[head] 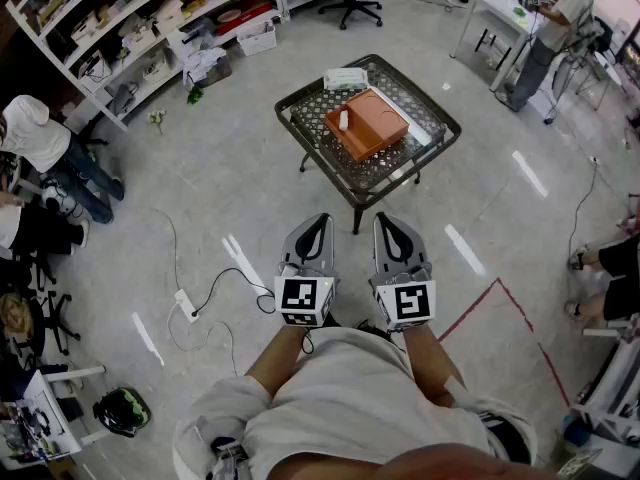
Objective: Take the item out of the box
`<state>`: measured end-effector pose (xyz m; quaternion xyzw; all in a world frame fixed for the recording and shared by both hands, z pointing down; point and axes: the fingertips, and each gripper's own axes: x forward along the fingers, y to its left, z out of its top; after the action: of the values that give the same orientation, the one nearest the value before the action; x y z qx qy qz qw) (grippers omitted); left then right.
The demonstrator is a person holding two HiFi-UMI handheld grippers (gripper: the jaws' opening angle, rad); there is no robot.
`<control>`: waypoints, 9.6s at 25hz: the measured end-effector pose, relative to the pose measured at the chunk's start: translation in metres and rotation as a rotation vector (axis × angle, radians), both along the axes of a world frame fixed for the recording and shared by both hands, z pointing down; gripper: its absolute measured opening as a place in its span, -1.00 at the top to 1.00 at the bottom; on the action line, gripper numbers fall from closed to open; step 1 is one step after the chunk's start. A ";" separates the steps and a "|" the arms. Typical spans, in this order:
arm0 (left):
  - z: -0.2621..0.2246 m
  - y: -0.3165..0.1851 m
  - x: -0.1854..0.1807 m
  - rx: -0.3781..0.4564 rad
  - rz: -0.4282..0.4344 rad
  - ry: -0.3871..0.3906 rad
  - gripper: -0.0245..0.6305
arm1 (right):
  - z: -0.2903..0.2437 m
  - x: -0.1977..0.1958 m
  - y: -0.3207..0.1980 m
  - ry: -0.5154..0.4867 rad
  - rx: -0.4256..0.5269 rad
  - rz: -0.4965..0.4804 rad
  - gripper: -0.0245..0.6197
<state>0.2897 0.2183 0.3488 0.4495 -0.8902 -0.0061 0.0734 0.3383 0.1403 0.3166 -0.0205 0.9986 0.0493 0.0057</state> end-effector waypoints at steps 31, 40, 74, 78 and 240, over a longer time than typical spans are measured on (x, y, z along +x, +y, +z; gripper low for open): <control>0.029 -0.007 -0.162 0.008 0.114 0.067 0.89 | 0.024 -0.157 0.007 0.070 -0.002 0.056 0.91; 0.033 -0.003 -0.225 -0.005 0.192 0.070 0.89 | 0.029 -0.217 0.009 0.071 -0.043 0.126 0.91; 0.116 -0.188 -0.356 -0.257 0.553 0.258 0.89 | 0.137 -0.351 -0.174 0.338 -0.216 0.287 0.91; 0.126 -0.209 -0.363 -0.295 0.577 0.289 0.89 | 0.159 -0.357 -0.199 0.408 -0.257 0.296 0.91; 0.299 -0.288 -0.435 -0.671 1.025 0.402 0.89 | 0.319 -0.405 -0.224 0.576 -0.578 0.787 0.51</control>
<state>-0.1452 -0.0698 0.6477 0.7606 -0.4848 0.2243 0.3690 -0.0662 -0.0839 0.6351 -0.3776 0.8499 -0.2239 -0.2915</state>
